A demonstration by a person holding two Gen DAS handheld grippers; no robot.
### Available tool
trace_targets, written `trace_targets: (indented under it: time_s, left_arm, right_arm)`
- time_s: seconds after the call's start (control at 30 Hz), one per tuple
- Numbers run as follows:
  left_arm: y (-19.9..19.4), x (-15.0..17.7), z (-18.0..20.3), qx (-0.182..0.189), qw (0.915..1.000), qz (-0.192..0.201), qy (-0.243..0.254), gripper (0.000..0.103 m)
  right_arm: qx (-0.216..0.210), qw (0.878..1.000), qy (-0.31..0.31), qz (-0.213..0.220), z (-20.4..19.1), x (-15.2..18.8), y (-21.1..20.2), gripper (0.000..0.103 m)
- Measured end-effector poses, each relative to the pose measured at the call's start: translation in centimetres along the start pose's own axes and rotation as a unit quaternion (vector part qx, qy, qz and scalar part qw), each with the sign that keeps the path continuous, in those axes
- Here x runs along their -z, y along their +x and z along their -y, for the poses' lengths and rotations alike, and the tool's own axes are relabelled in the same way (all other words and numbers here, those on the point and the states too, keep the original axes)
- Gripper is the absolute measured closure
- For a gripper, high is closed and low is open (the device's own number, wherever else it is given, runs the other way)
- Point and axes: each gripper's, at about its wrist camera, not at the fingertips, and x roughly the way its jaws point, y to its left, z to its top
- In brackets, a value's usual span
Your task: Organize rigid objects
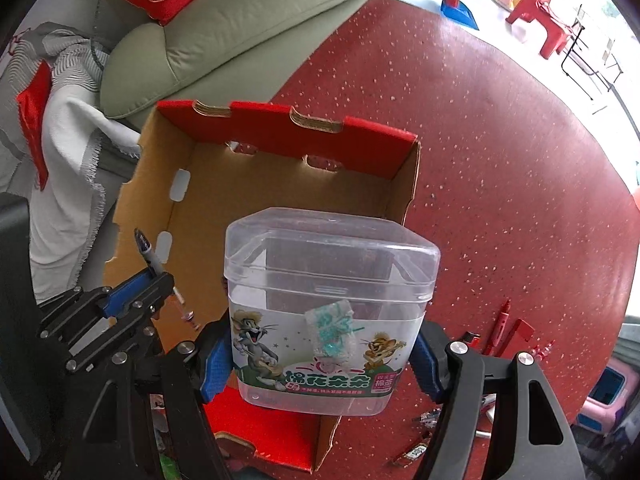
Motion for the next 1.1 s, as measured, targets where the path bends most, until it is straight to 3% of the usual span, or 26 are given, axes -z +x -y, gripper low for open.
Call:
trace_targets:
  time_s: [0.03,0.07,0.13,0.17,0.2,0.23,0.47,0.67,0.9,1.1]
  left_arm:
    - [0.2,0.0,0.1,0.004,1.0,0.001,0.001,0.091]
    - [0.5,-0.1,0.3,0.006,1.0,0.0,0.007,0.085]
    - [1.1,-0.1,0.4,0.011,0.9999,-0.004,0.012,0.043]
    - [1.3,0.0,0.4,0.011,0.9999,-0.005,0.009,0.012]
    - [1.3,0.0,0.3,0.008,1.0,0.0,0.006,0.0]
    - [1.2,0.1,0.1,0.005,1.0,0.007,0.001,0.0]
    - [-0.1,0.2,-0.6,0.027,0.9993,0.011,-0.024,0.0]
    - [-2.3,2.1,2.1,0.046,0.9987,0.023,0.006,0.0]
    - [-3.6,5.8,10.1,0.086,0.9925,0.01,0.085,0.0]
    - [-3.5,8.7,17.7,0.099,0.9837,-0.006,0.15,0.0]
  right_arm:
    - [-0.001,1.0,-0.001,-0.006,0.0,0.0,0.4,0.029]
    - [-0.004,1.0,0.002,-0.009,0.1,0.0,0.6,0.029]
    - [-0.013,1.0,0.007,-0.015,0.3,0.0,1.0,0.029]
    - [-0.019,1.0,0.008,-0.018,0.4,0.1,1.1,0.025]
    - [-0.023,1.0,0.008,-0.019,0.5,0.2,1.1,0.018]
    - [-0.025,1.0,0.009,-0.015,0.6,0.3,0.9,0.0]
    - [-0.041,0.998,0.031,0.02,3.8,2.4,-2.7,0.0]
    - [-0.037,0.987,0.154,0.013,12.0,9.4,-3.7,0.0]
    - [-0.038,0.948,0.315,-0.04,21.0,21.8,-1.7,0.0]
    - [-0.052,0.918,0.384,-0.08,23.4,29.2,0.2,0.0]
